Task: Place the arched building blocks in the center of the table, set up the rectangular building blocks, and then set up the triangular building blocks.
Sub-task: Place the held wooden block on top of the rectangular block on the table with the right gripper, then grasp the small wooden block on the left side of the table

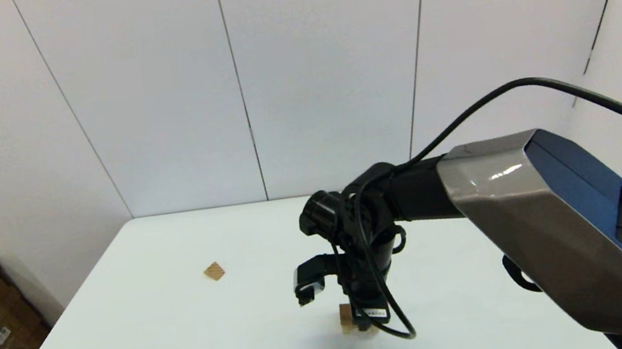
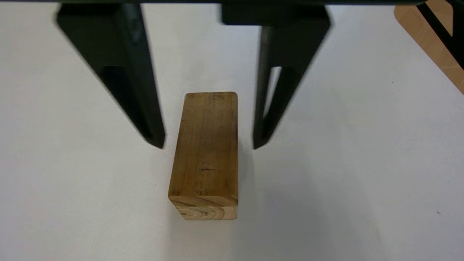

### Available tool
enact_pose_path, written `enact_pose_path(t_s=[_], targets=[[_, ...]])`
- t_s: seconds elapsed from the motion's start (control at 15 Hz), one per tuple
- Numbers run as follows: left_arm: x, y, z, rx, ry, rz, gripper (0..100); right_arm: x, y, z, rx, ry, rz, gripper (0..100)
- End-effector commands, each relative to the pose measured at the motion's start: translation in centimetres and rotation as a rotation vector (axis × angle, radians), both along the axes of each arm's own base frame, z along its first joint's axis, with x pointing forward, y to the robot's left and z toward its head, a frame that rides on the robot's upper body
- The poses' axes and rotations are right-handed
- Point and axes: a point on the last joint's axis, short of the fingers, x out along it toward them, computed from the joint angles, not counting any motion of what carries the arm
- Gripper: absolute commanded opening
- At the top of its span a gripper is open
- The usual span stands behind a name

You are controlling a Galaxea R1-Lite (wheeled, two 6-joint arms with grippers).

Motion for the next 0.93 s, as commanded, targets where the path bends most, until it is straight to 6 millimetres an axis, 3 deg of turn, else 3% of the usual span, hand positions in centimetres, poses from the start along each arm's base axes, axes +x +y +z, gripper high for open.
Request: enact_pose_path(t_s=[0.07,0.27,0.4,0.53,0.67,0.93], targets=[[0.0,0.0,0.0,-0.001,0.0,0.0,100,0.0,-0.1,0.0,-0.003,0.002,0.002,100],[0.0,0.0,0.0,-0.001,0.002,0.002,100,0.1,-0.9,2.2,0.026,-0.031,-0.015,100],[0.0,0.0,0.0,-0.001,0.003,0.0,100,0.3,-2.6,5.8,0.078,-0.098,-0.048,100],[0.0,0.0,0.0,-0.001,0.002,0.0,100,0.0,-5.0,10.5,0.144,-0.185,-0.096,100],[0.0,0.0,0.0,-0.001,0.002,0.0,100,-1.0,-8.8,15.6,0.204,-0.291,-0.172,100],[0.0,0.0,0.0,-0.001,0.002,0.0,100,-5.9,-15.8,21.9,0.268,-0.427,-0.367,100]])
